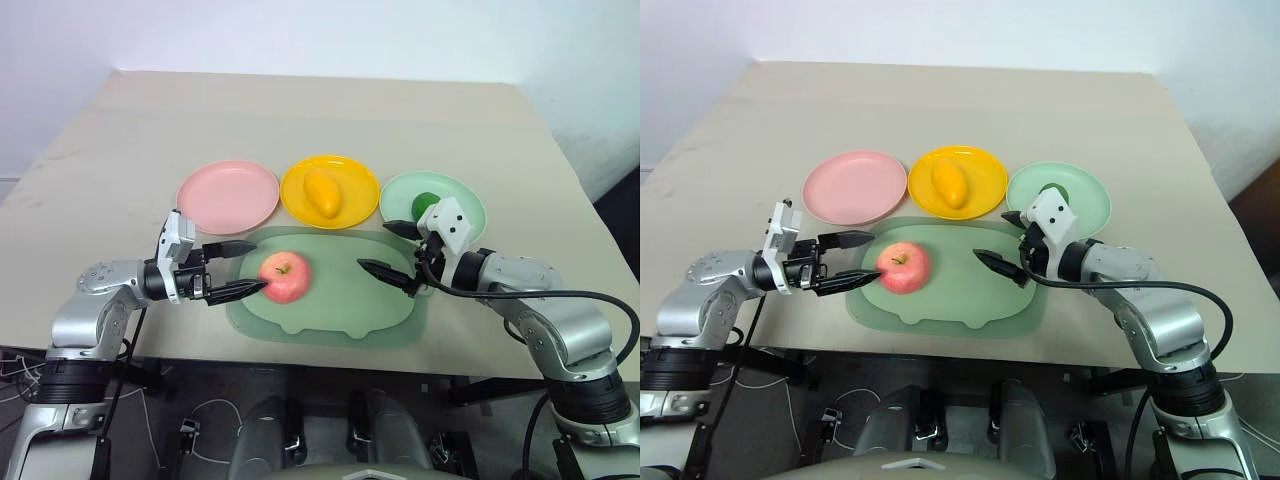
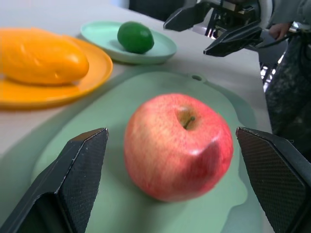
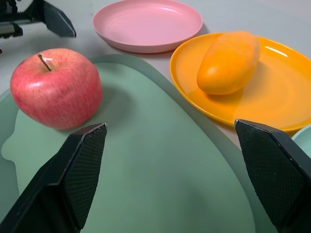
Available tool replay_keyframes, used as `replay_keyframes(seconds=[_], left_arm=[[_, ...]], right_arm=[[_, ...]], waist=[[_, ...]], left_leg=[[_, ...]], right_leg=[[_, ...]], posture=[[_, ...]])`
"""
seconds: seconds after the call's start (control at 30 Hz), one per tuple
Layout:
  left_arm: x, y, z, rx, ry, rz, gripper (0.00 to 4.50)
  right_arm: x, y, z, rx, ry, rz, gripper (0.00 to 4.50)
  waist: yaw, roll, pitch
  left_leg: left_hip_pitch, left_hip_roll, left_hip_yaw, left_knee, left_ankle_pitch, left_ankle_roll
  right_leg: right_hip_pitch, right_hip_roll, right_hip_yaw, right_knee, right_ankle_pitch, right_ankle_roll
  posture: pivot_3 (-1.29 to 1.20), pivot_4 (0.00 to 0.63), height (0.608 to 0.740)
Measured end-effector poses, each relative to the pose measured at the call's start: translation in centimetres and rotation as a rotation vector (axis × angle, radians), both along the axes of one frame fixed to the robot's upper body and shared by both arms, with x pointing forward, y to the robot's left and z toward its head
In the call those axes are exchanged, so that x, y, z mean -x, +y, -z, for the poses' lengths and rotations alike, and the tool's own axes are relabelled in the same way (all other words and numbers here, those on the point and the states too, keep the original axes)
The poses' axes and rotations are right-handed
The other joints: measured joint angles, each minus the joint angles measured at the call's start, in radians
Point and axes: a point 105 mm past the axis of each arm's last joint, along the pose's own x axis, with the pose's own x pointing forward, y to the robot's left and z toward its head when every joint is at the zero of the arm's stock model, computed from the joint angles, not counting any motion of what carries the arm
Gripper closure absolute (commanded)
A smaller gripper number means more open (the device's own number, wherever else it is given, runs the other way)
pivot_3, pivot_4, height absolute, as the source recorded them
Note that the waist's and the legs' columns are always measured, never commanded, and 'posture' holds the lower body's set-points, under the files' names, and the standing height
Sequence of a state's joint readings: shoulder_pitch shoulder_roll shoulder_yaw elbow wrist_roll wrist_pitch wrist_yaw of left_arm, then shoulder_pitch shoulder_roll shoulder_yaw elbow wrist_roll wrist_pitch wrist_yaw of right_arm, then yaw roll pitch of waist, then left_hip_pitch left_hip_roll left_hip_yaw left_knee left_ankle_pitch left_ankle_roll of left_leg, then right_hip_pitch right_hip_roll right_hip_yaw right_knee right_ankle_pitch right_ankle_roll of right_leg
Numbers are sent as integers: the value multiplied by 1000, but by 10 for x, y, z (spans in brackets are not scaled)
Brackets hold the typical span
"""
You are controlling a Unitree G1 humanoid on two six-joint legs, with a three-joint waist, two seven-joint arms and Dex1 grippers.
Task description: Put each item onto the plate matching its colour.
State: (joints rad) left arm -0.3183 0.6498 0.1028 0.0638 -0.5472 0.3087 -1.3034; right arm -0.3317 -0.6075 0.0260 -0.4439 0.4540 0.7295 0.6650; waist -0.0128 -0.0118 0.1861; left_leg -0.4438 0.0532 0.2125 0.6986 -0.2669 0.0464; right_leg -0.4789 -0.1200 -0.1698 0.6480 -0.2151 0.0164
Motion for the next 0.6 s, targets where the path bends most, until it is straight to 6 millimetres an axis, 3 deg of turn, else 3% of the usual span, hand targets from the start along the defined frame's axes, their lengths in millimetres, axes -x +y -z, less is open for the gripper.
replay_keyframes(seconds=[0.3,0.6], left_arm=[[-7,-32,12,-12,-27,83,48],[-9,-43,9,-83,-27,135,48]], right_arm=[[0,-1,1,7,0,7,0],[0,-3,3,12,7,20,0]], waist=[[-1,0,0],[0,0,0]], left_leg=[[0,0,0,0,0,0],[0,0,0,0,0,0]], right_leg=[[0,1,0,0,0,0],[0,1,0,0,0,0]], posture=[[0,150,696],[0,150,696]])
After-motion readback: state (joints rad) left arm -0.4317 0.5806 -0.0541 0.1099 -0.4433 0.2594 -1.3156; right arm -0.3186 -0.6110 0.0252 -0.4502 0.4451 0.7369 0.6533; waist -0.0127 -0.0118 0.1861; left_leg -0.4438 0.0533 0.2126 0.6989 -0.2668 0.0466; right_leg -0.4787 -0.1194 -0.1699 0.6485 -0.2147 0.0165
